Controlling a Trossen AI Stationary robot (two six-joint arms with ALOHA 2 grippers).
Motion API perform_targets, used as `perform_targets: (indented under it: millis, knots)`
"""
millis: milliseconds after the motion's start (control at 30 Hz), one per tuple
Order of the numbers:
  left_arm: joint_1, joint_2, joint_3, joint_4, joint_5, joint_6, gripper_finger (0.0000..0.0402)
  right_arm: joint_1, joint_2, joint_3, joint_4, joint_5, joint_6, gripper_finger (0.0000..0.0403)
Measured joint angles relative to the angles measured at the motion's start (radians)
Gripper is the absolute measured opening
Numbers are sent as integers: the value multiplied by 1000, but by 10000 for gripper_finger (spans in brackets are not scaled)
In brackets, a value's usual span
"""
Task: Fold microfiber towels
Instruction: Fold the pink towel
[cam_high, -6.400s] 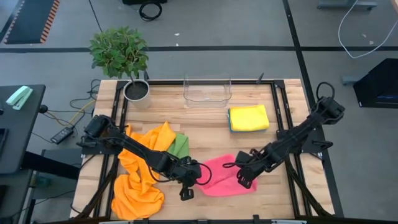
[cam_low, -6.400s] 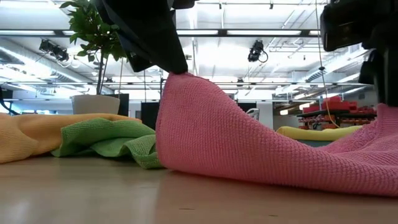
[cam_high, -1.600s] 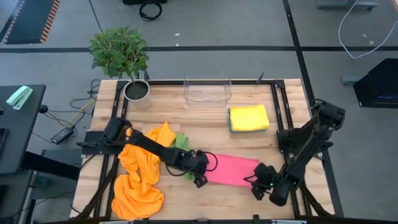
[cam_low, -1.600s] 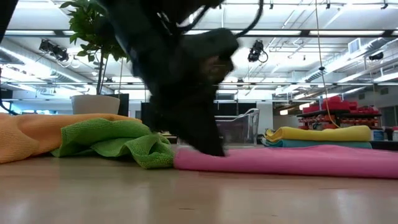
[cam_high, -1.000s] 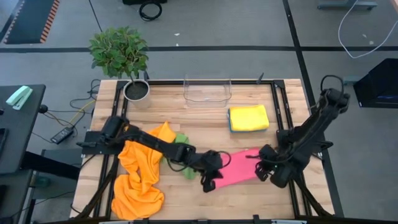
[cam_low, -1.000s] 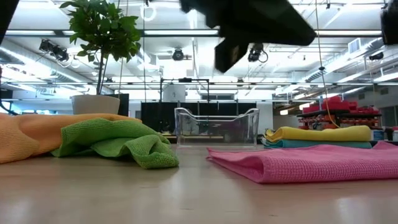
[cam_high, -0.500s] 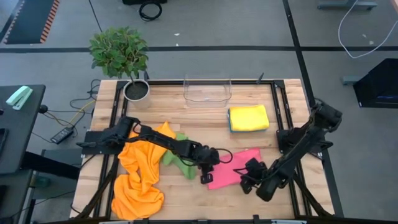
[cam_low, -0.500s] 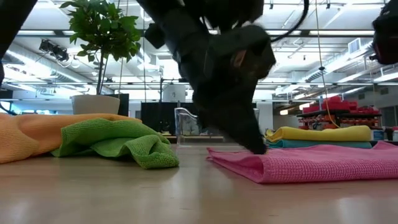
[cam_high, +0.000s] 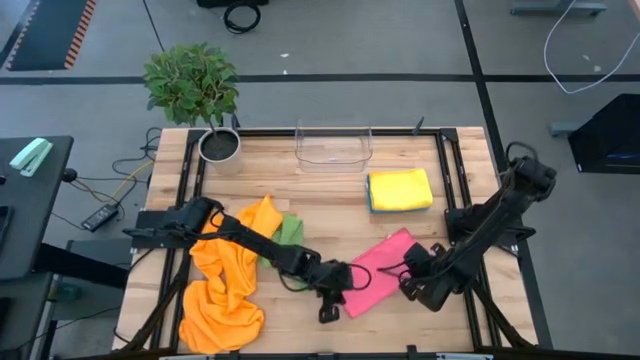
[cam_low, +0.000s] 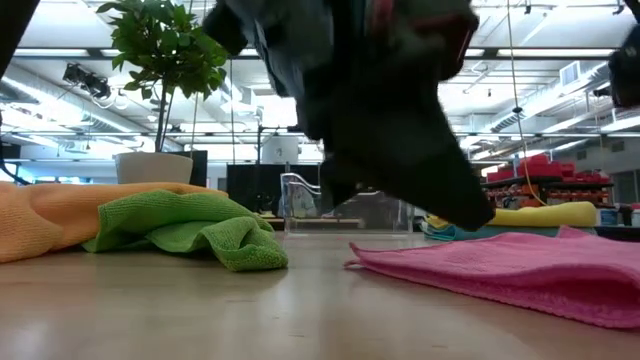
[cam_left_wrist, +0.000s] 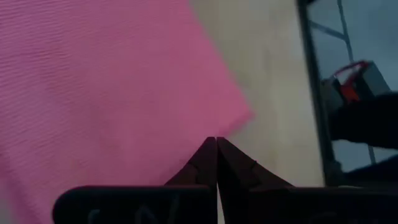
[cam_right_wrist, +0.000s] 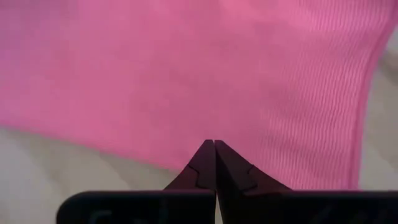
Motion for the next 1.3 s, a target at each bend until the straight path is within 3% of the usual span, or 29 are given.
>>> perform_targets:
  millis: [133, 233, 367, 533, 767, 933, 1133, 1300]
  knots:
    - [23, -17, 38, -1, -25, 38, 15, 0, -103, 0, 53, 54, -26, 3]
    - [44, -17, 66, -42, -31, 104, 7, 8, -112, 0, 177, 132, -32, 3]
    - [70, -17, 66, -102, -51, 168, 11, 13, -4, 1, 379, 208, -45, 3]
    - [99, -16, 65, -241, -64, 240, 11, -3, 193, 32, 628, 222, -77, 3]
    - [78, -11, 65, -258, -63, 239, 15, -36, 379, 205, 551, 151, -132, 3]
    - [20, 40, 65, -198, -64, 186, 6, -27, 437, 240, 537, 62, -134, 3]
    - [-45, 78, 66, -74, -63, 97, 20, 41, 407, 234, 477, -6, -66, 3]
    - [-70, 54, 87, 23, -60, 199, 14, 113, 308, 232, 404, -46, -78, 3]
